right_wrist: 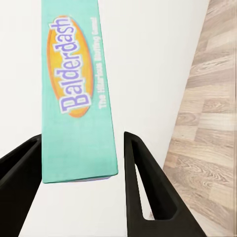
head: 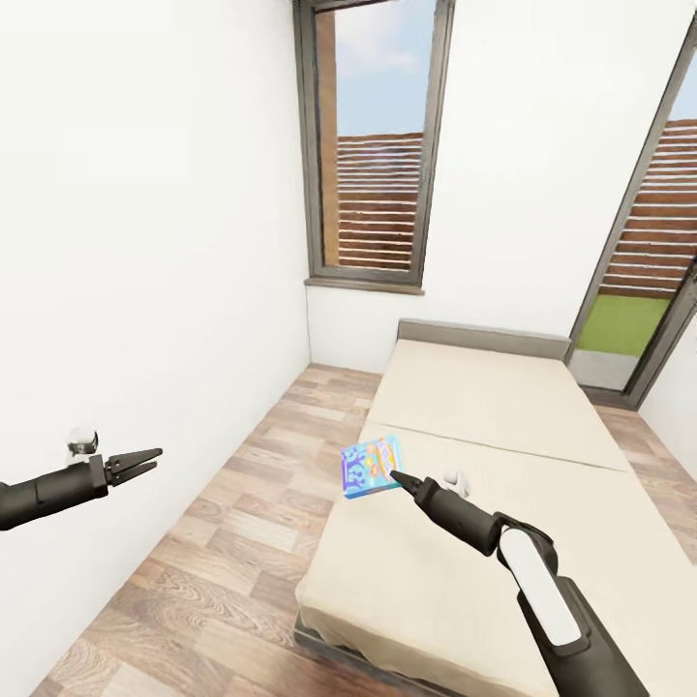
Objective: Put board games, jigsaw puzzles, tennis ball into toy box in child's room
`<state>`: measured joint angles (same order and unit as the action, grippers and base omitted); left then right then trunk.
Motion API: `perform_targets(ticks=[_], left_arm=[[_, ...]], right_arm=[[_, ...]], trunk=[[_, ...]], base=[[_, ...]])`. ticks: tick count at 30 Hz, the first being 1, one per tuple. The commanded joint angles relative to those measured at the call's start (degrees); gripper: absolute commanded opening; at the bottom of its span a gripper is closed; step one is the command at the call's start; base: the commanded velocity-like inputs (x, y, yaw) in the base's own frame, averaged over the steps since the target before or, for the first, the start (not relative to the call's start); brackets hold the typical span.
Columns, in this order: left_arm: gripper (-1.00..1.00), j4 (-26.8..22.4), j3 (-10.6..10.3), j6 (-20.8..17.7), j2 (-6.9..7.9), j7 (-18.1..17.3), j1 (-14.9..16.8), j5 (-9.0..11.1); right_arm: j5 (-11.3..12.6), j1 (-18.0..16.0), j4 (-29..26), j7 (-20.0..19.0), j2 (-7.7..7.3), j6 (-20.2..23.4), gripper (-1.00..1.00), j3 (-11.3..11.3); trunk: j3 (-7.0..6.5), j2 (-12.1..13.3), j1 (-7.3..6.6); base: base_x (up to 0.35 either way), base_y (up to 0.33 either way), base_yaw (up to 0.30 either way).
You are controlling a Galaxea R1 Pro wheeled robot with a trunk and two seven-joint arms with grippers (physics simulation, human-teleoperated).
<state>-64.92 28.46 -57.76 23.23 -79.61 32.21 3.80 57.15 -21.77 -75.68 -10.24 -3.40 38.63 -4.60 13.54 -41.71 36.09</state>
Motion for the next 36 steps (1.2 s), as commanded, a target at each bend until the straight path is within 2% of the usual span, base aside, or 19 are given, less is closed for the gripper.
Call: perform_targets(ticks=[1, 3, 6, 22, 36], left_arm=[[1.00, -0.03, 0.02, -0.58, 0.01, -0.13, 0.05, 0.00], [1.00, -0.03, 0.00, -0.55, -0.02, -0.11, 0.05, -0.02], [1.00, -0.03, -0.06, -0.52, 0.00, -0.13, 0.05, -0.01], [1.00, -0.03, -0.07, -0.60, -0.03, -0.12, 0.05, -0.02], [1.00, -0.03, 0.02, -0.51, -0.03, -0.20, 0.05, 0.07]], right_arm=[[-1.46, -0.04, -0.29, -0.14, 0.17, 0.13, -1.00, -0.05], [-3.43, -0.06, -0.44, -0.24, 0.37, 0.13, -1.00, 0.00], [-4.40, -0.06, -0.60, -0.12, 0.54, 0.13, -1.00, -0.03], [-4.62, -0.06, -0.61, -0.05, 0.65, 0.13, -1.00, -0.15], [-4.60, -0.06, -0.70, -0.09, 0.75, 0.22, -1.00, -0.36]], trunk=[[-0.01, -0.06, 0.01], [-0.20, -0.06, 0.01], [-0.49, -0.06, 0.01], [-2.01, -0.06, 0.01], [-2.97, -0.06, 0.01]], base=[[0.000, -0.298, 0.000], [-0.016, -0.299, 0.000], [-0.102, -0.299, 0.000], [-0.223, -0.263, 0.008], [-0.178, -0.054, 0.111]])
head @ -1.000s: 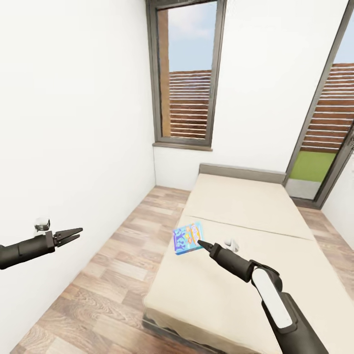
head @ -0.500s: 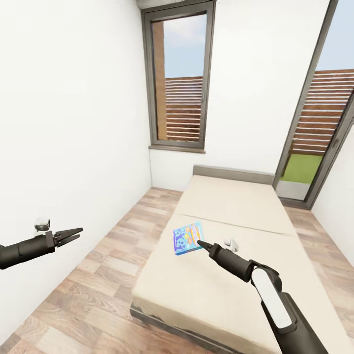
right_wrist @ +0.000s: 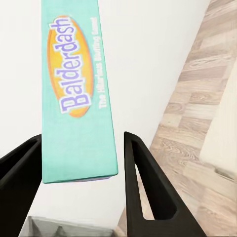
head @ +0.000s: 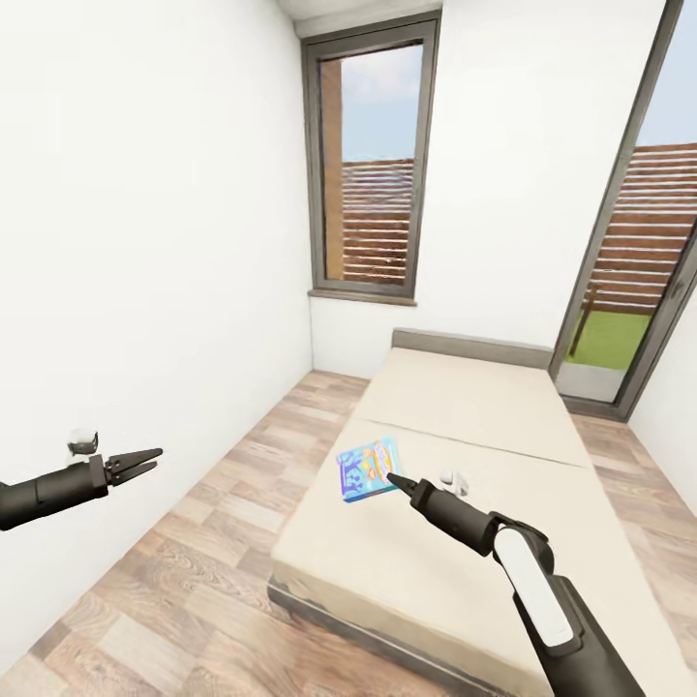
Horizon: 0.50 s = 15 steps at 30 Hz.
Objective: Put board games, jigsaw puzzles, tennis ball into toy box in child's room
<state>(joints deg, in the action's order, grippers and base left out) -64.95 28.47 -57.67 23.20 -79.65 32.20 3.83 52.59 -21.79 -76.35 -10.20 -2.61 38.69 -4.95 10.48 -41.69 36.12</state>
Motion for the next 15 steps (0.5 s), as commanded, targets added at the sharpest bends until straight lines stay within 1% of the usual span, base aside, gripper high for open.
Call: perform_targets(ticks=[1, 5, 8, 11, 15], left_arm=[[1.00, 0.00, 0.01, -0.60, 0.00, -0.16, 0.06, 0.04], [1.00, 0.00, 0.01, -0.60, 0.00, -0.21, 0.06, 0.04], [1.00, 0.00, 0.01, -0.60, 0.00, -0.22, 0.06, 0.04], [1.00, 0.00, 0.01, -0.60, 0.00, -0.19, 0.06, 0.04], [1.00, 0.00, 0.01, -0.60, 0.00, -0.16, 0.06, 0.04]], right_arm=[[-0.07, -0.02, -0.03, -0.06, -0.03, 0.11, -1.00, -0.76], [-0.11, -0.03, 0.04, 0.15, -0.03, 0.07, -1.00, -2.96], [-0.11, -0.02, 0.06, 0.17, -0.03, 0.07, -1.00, -3.29], [-0.12, -0.01, 0.06, 0.23, -0.03, 0.07, -1.00, -3.37], [-0.12, -0.05, 0.06, 0.26, -0.03, 0.07, -1.00, -3.40]], trunk=[[0.04, -0.08, -0.01], [-0.14, -0.08, -0.01], [-0.27, -0.08, -0.01], [-0.39, -0.08, -0.01], [-0.54, -0.08, -0.01]], base=[[-0.259, -0.161, 0.188], [-0.214, -0.211, 0.227], [-0.119, -0.243, 0.258], [-0.036, -0.211, 0.266], [-0.008, -0.065, 0.268]])
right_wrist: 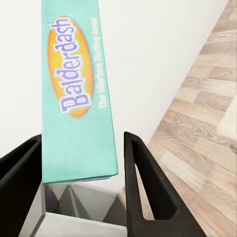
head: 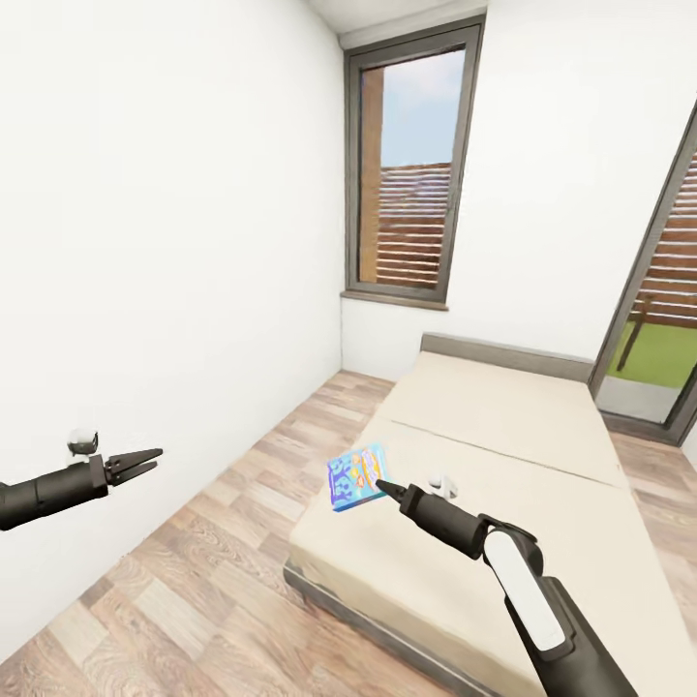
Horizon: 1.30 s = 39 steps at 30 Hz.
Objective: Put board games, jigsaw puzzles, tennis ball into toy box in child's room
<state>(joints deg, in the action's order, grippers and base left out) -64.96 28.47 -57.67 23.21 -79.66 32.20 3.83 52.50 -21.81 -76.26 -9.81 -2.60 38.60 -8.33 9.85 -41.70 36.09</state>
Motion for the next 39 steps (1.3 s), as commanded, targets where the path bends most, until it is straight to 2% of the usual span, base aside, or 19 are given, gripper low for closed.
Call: perform_targets(ticks=[1, 17, 31, 34, 38, 39], left_arm=[[1.00, 0.01, 0.01, -0.60, 0.00, -0.15, 0.06, 0.04], [1.00, 0.18, 0.09, -0.93, 0.00, -0.15, 0.06, 0.08], [1.00, -0.04, 0.20, -2.07, 0.10, -0.82, 0.06, 0.14], [1.00, -0.07, 0.38, -2.22, 0.49, -2.86, 0.06, 0.20], [1.00, -0.08, 0.41, -2.24, 1.11, -10.34, 0.06, -0.11], [1.00, -0.08, 0.39, -2.24, 1.41, -10.34, 0.06, -0.18]], right_arm=[[-0.03, -0.03, -0.03, -0.13, -0.04, 0.16, -1.00, -0.04], [-0.18, -0.06, 0.10, -0.12, 0.03, 0.16, -1.00, -0.11], [-0.20, -0.06, 0.38, -0.12, 0.05, 0.15, -1.00, -0.11], [-0.20, -0.06, 0.44, -0.10, 0.05, 0.12, -1.00, -0.08], [-0.20, -0.07, 0.49, -0.06, 0.05, 0.08, -1.00, -0.08], [-0.20, -0.06, 0.49, -0.05, 0.05, 0.08, -1.00, -0.06]], trunk=[[0.05, -0.07, 0.01], [-0.53, -0.07, 0.01], [-3.09, 5.54, -3.06], [-3.63, 6.75, -3.72], [-4.35, 8.35, -4.60], [-4.53, 8.75, -4.82]], base=[[-0.002, -0.019, 0.269], [0.096, -0.002, 0.262], [0.001, 0.000, 0.233], [0.000, 0.000, 0.282], [0.000, 0.000, 0.282], [0.000, 0.000, 0.282]])
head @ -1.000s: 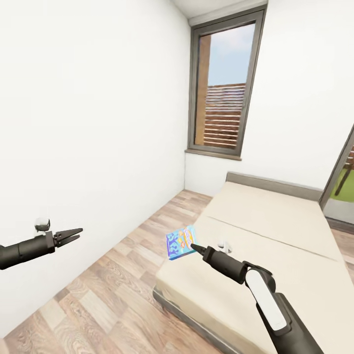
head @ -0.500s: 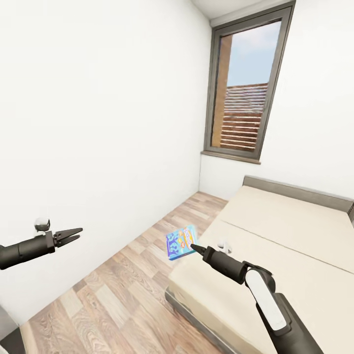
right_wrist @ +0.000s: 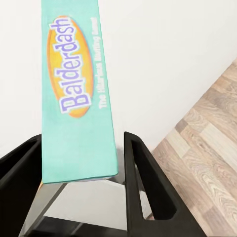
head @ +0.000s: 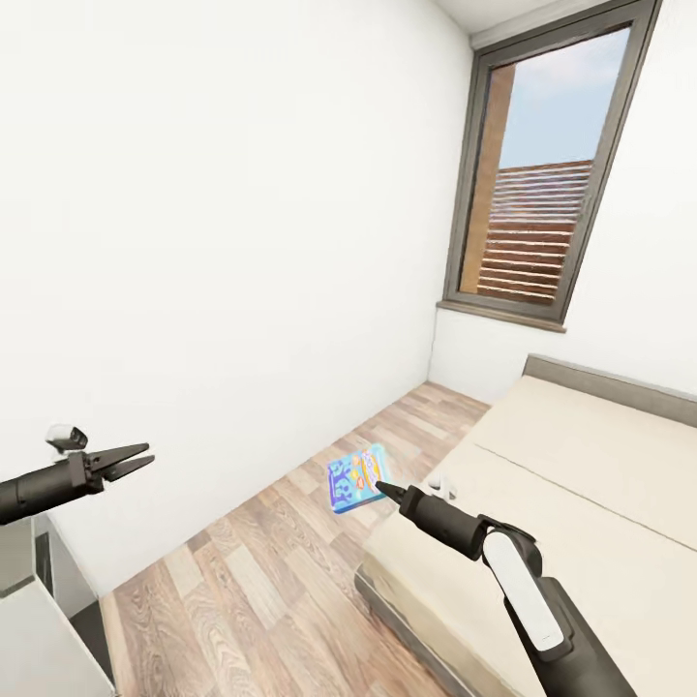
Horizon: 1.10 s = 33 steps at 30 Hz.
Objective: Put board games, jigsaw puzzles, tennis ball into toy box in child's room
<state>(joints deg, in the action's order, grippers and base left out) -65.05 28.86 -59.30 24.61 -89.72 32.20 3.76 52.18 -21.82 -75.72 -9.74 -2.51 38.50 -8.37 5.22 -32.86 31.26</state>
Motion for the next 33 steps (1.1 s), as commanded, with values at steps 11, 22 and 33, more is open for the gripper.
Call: perform_targets(ticks=[11, 22, 33], left_arm=[[1.00, 0.07, -0.12, -0.57, 1.95, -0.28, -0.03, 0.17], [1.00, 0.07, -0.29, -0.55, 1.94, -0.28, -0.03, 0.20], [1.00, 0.07, -0.40, -0.55, 1.85, -0.28, -0.03, 0.20]], right_arm=[[0.12, 0.00, -0.14, -0.14, -0.05, 0.12, -1.00, 0.05], [0.07, -0.05, 0.10, -0.11, -0.04, 0.08, -1.00, 0.02], [-5.90, -0.06, 0.16, -0.19, 0.05, 0.08, -1.00, 0.28]], trunk=[[-1.87, 4.33, -2.40], [-3.85, 8.74, -4.81], [-4.38, 9.95, -5.47]], base=[[0.000, 0.000, 0.282], [0.000, 0.000, 0.282], [0.000, 0.000, 0.238]])
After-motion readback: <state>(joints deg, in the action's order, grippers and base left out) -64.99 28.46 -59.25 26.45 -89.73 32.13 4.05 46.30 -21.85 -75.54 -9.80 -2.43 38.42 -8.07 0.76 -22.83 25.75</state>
